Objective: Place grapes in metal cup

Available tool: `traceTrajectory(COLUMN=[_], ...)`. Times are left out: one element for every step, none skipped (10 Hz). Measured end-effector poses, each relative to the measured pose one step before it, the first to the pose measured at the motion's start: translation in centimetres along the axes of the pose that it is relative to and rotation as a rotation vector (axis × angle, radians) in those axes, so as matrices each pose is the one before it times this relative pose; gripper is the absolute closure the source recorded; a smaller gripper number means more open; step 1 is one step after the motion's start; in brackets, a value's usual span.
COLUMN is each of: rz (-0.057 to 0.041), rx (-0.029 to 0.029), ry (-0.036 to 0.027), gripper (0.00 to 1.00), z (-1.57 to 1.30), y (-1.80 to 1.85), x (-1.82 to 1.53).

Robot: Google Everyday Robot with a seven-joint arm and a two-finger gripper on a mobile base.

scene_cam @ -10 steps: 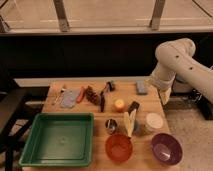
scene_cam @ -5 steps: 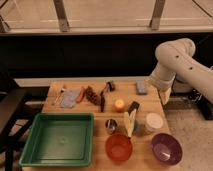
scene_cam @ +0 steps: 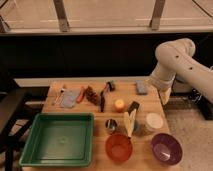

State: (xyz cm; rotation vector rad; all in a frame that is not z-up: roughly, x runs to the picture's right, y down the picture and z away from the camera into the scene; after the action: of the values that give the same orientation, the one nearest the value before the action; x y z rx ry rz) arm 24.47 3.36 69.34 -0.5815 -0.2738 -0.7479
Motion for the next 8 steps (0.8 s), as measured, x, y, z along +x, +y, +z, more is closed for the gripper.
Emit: traceTrajectory(rz=[0.00004,0.00001,0.00002,-0.00090,-0.01066,-0.04897,-0.06553,-0.06532], rx=[0.00001,0.00007,-0.00007,-0.00042,-0.00186,-0.01141,-0.00443,-0.00736], ry=[0.00003,0.00001,-0.00004,0.00040,0.00397,0.00597,0.00031,-0.00741], gripper=[0.25,0.25,0.25,0.25,0.25,0.25,0.25,0.25], z=[0.000,-0.002,0.002,0.004,-0.114,-0.274,0.019,0.126], y=[0.002,-0.003,0.002,0.002,-0.072,-0.777,-1.324,-1.545], x=[0.003,0.000,0.000,0.002,0.012,0.007,-0.135,-0.386])
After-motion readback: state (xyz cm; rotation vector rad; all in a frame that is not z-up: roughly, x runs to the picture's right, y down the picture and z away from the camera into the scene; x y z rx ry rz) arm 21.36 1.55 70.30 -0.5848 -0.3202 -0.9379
